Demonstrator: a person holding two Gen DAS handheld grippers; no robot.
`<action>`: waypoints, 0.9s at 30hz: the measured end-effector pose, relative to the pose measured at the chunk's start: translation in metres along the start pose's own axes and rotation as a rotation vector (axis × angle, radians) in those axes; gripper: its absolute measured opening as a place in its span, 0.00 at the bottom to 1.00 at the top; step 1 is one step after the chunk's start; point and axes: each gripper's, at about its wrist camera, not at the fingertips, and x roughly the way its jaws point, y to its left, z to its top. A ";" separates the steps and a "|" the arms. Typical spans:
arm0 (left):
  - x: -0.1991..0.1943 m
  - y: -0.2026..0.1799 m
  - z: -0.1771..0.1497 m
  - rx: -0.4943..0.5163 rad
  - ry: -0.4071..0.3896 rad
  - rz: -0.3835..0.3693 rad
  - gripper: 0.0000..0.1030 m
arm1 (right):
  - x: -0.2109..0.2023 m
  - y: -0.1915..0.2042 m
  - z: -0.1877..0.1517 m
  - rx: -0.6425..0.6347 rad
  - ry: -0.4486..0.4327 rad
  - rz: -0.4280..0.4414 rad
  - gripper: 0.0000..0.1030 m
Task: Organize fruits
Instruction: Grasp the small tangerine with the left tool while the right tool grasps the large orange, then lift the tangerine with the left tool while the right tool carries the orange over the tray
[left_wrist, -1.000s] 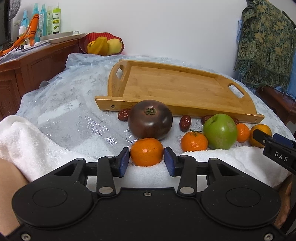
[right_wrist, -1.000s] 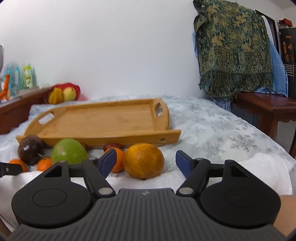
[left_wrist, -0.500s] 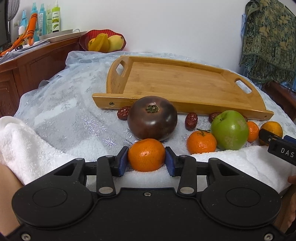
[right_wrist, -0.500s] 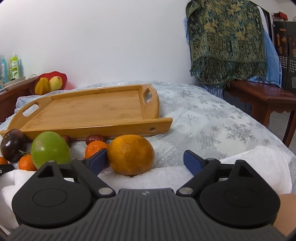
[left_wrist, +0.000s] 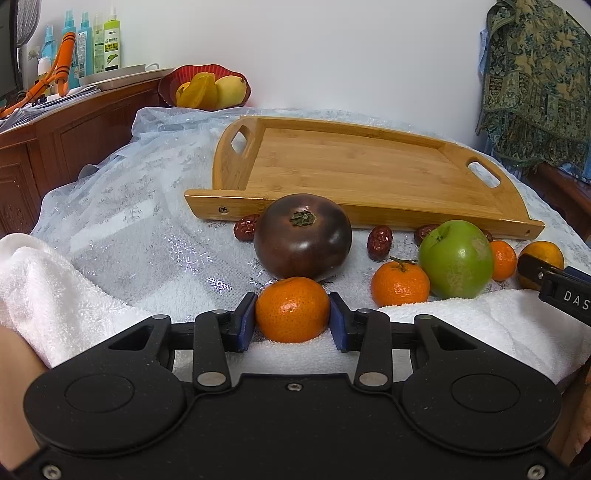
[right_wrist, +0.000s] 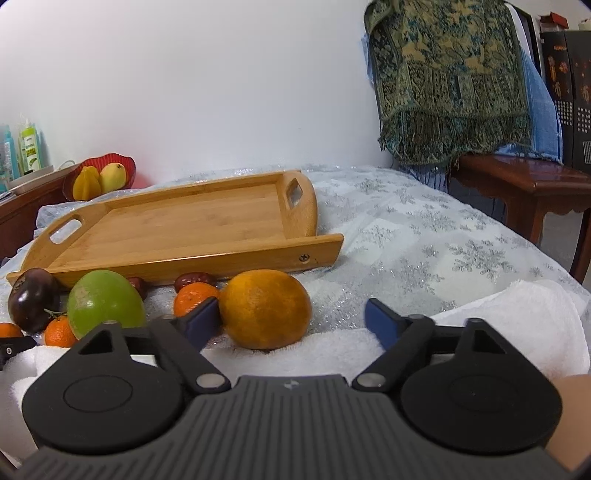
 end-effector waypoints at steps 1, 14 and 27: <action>-0.001 0.000 0.000 -0.005 0.001 0.000 0.37 | -0.001 0.001 0.000 -0.003 -0.007 0.010 0.68; -0.026 -0.007 0.003 0.051 -0.073 0.030 0.36 | -0.016 0.010 -0.001 -0.040 -0.058 0.035 0.53; -0.035 -0.014 0.077 0.145 -0.216 -0.043 0.36 | 0.004 0.015 0.046 -0.059 -0.181 0.113 0.53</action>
